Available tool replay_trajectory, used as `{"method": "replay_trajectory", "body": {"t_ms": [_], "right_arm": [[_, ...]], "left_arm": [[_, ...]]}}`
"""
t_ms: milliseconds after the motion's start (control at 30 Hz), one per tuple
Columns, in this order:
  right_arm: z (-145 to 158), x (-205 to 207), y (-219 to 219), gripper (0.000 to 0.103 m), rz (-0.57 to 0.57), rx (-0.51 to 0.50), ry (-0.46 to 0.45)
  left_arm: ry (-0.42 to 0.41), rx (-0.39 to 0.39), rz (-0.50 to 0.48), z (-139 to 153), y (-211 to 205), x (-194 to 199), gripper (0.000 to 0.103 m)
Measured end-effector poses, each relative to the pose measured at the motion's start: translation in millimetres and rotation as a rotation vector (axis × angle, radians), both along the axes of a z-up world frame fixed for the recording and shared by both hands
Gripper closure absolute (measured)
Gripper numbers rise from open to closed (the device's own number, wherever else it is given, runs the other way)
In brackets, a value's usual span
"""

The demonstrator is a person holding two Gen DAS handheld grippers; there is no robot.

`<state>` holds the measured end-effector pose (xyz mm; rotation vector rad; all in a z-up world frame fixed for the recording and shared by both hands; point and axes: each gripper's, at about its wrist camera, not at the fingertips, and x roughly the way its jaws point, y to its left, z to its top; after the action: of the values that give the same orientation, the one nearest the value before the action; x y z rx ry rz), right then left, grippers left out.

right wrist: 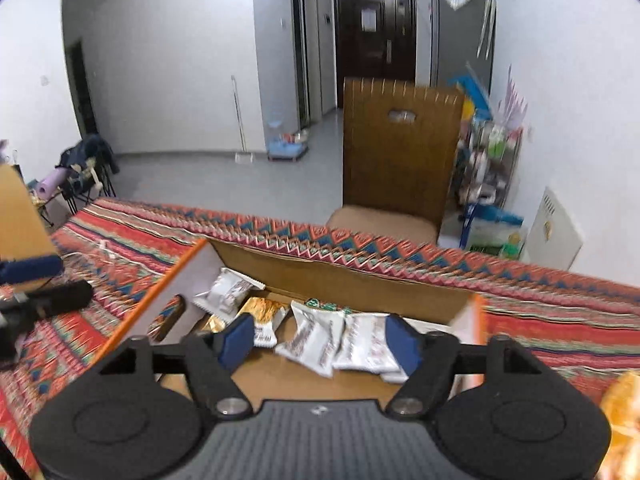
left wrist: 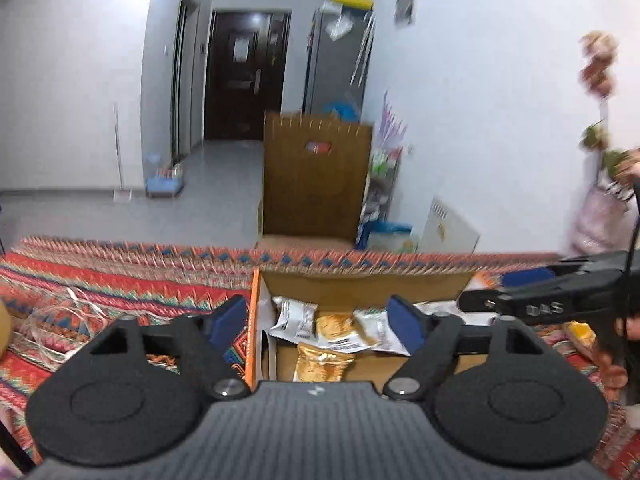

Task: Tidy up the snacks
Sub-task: 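Drop both packets into the orange box and open both grippers, then move both tools back over the snack pile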

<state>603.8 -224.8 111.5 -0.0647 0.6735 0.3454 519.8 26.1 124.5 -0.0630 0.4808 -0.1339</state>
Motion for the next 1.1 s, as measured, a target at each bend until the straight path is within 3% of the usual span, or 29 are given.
{"method": "replay_trajectory", "body": {"t_ms": [167,300,400,633,833,1100], "right_arm": [[34,-102,-36,0.012,-0.004,0.006,-0.111],[39,-190,-56,0.009,0.004,0.018,-0.189],[30,-257,-66,0.000,0.012,0.027,-0.255],[-20,-390,-66,0.000,-0.006,-0.023,-0.372],[-74,-459,-60,0.000,-0.062,0.024,-0.283],[-107,-497,-54,0.000,-0.063,-0.053,-0.228]], "left_arm": [[-0.078,0.018,-0.002,26,-4,-100,0.015],[-0.117,0.002,-0.045,26,-5,-185,0.008],[-0.128,-0.005,-0.050,15,-5,-245,0.006],[-0.125,-0.037,-0.058,-39,-3,-356,0.002],[-0.038,-0.020,-0.064,-83,2,-410,0.002],[-0.013,-0.028,-0.043,-91,9,-417,0.002]]}}
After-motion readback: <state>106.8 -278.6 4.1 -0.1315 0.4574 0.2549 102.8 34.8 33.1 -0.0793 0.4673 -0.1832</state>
